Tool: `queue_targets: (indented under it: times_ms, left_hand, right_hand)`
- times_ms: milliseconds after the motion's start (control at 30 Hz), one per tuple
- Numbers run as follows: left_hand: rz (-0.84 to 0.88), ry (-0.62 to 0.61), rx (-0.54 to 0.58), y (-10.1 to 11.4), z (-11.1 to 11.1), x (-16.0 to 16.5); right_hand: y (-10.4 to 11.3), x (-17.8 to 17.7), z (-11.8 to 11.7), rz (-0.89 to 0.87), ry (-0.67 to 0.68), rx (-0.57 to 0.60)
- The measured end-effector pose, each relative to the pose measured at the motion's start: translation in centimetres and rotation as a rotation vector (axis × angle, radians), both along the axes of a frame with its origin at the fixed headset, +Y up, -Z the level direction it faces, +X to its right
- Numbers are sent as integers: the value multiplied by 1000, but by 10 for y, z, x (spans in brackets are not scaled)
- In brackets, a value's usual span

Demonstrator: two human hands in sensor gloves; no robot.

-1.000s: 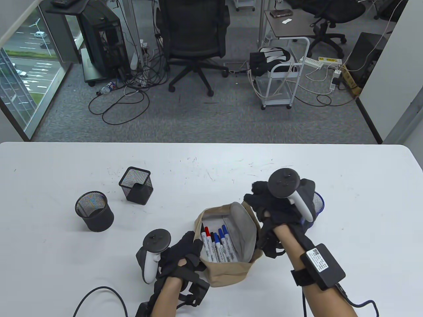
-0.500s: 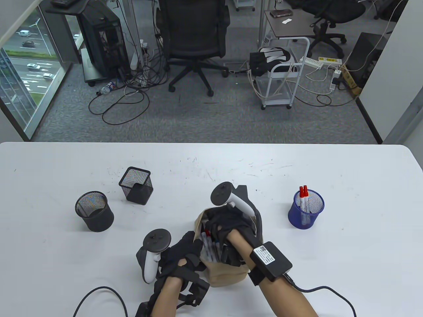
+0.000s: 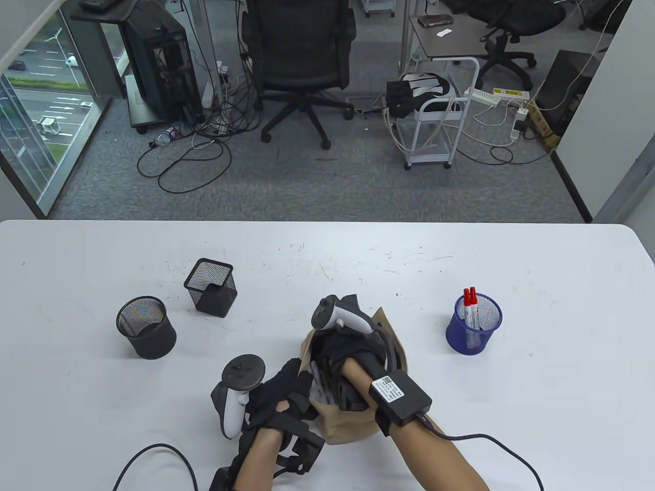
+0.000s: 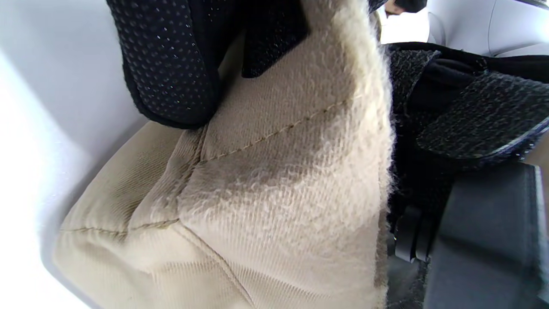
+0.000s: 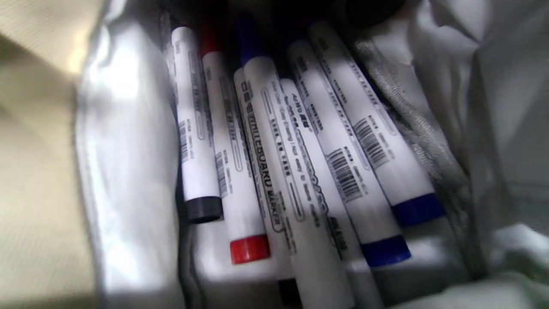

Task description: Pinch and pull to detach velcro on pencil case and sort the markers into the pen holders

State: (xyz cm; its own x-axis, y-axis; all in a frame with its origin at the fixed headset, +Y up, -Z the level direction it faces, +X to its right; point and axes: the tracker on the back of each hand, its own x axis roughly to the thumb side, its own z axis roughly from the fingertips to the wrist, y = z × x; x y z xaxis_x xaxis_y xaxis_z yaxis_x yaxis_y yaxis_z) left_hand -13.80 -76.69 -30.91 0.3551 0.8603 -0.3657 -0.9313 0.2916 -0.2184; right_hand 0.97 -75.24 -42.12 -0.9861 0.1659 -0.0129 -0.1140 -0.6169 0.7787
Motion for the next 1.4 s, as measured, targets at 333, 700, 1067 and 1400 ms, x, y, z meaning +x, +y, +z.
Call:
queue_targets:
  times_ms: [333,700,1067,1400]
  left_hand:
    - [-14,-2,-2,0,-1,1]
    - [-14,0,7,0,-2,1]
    - [-9,-2,4,-1,-2,1]
    - [-5,-4,7,-1,-1,1]
  right_hand:
    - [1,3,4,-7,73,-5]
    - [29,8,13,-46,124,135]
    - [65,11,34,-145,141,287]
    - [87,13,60,-58,227,321]
